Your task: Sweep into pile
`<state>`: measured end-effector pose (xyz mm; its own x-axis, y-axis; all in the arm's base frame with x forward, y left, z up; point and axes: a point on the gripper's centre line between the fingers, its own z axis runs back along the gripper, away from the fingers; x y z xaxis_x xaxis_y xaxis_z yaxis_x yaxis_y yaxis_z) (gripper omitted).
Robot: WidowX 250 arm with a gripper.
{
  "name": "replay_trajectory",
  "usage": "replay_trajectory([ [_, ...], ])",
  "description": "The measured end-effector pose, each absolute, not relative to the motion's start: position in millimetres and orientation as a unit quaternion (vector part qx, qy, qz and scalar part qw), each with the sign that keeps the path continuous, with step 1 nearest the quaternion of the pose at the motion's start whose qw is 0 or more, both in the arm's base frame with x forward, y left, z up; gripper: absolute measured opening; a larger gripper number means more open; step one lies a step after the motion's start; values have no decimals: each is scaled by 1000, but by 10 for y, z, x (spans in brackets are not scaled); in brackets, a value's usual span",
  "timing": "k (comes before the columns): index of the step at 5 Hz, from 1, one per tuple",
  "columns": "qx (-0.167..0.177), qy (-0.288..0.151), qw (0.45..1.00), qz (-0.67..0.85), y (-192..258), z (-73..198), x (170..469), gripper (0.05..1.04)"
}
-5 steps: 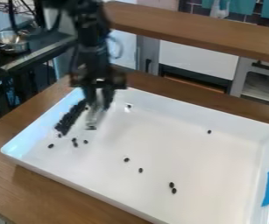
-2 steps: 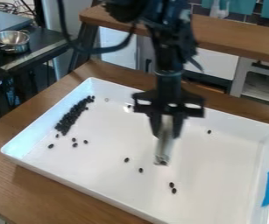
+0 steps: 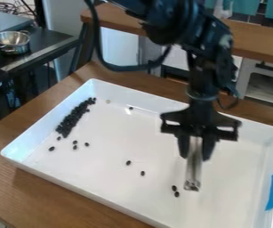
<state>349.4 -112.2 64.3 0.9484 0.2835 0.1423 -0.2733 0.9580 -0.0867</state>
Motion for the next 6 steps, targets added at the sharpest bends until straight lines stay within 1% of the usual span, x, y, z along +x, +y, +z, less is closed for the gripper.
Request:
replay_trajectory([
  [1,-17,-72,988,138,-1118,470,3487,367],
  [2,-6,-74,989,132,-1064,359,3430,367],
  [3,5,-79,989,129,-952,262,3398,367],
  [4,7,-83,988,131,-798,237,3350,367],
  [5,15,-75,988,134,-528,249,3304,367],
  [6,30,-63,987,142,-141,257,3291,367],
])
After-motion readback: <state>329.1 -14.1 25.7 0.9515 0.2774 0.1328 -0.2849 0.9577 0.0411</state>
